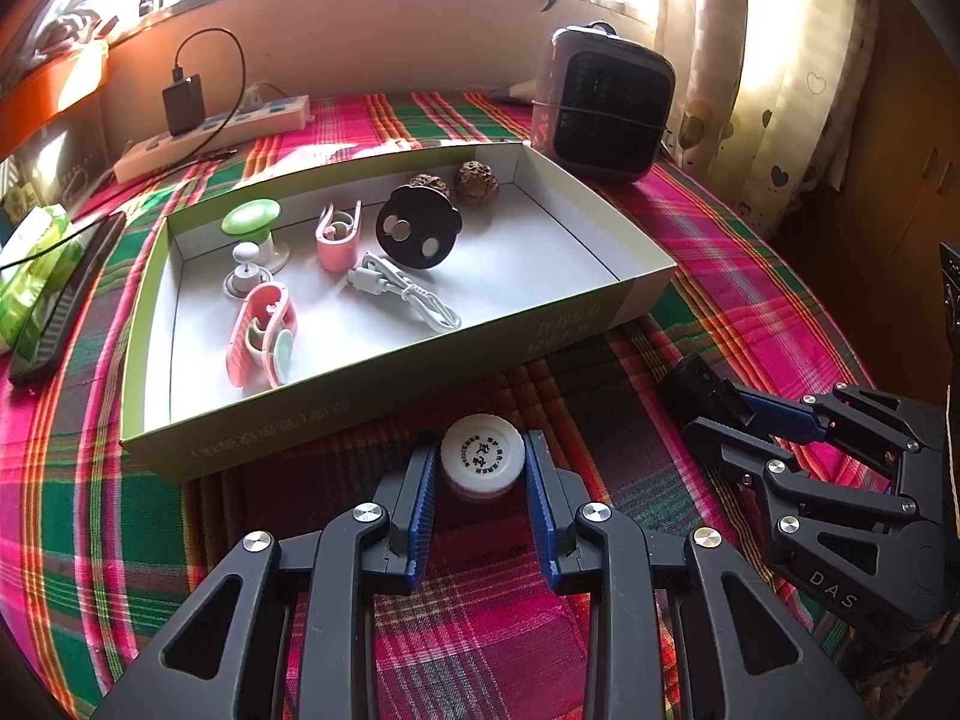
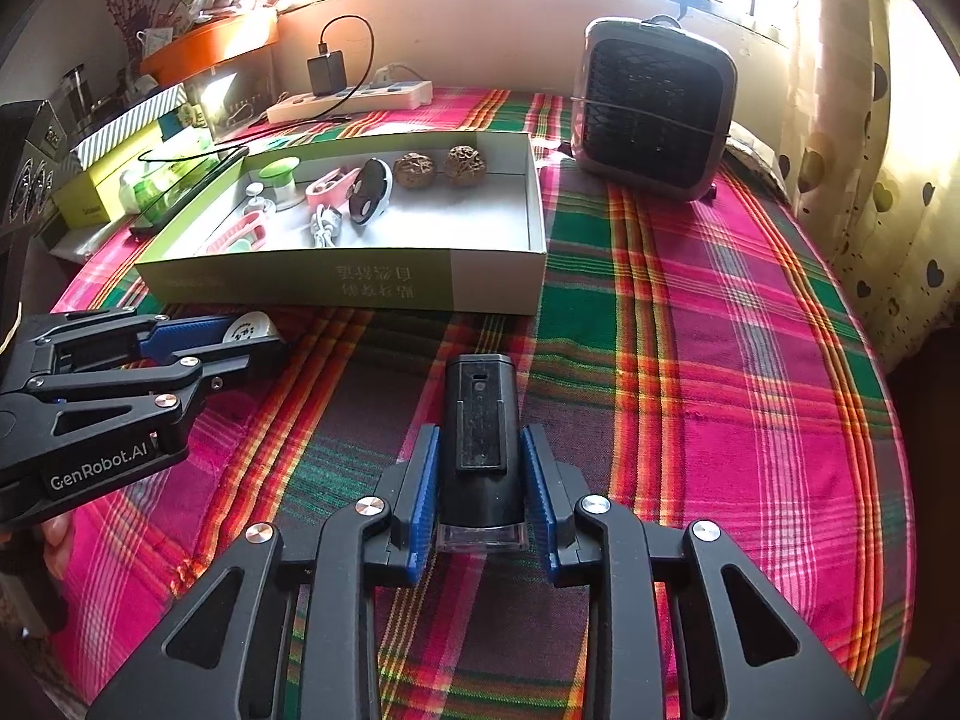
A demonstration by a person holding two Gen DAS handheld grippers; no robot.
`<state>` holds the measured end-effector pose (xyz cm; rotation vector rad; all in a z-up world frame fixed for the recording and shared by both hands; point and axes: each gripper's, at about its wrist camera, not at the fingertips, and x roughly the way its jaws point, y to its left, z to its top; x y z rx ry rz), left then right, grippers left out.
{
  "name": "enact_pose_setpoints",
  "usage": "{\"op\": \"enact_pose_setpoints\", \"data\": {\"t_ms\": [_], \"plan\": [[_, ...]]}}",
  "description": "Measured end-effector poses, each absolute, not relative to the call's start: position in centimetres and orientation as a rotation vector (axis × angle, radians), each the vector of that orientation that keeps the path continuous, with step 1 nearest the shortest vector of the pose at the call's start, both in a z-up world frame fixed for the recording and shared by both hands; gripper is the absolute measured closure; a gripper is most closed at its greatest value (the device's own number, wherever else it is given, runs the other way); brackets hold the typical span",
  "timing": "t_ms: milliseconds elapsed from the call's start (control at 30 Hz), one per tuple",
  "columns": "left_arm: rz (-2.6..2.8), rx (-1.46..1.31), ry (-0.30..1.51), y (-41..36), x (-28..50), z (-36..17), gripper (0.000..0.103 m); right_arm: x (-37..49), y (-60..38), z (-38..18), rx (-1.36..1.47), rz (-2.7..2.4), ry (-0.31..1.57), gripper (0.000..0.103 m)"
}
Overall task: Organize objects
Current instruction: 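Close the right tool on the black cylinder while the left tool grasps the white tin, then lift the white tin with the left tool while the right tool lifts the black cylinder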
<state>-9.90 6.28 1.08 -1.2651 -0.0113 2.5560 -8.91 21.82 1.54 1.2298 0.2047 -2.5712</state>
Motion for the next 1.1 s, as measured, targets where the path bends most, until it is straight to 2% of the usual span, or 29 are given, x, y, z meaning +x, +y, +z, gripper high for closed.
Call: {"op": "enact_pose_setpoints", "data": {"t_ms": [1100], "plan": [[2.568, -1.182, -0.054, 4.6, -8.9, 3.2, 0.077, -8.3, 20.1, 3.7, 1.156, -2.56, 0.145, 0.074]]}}
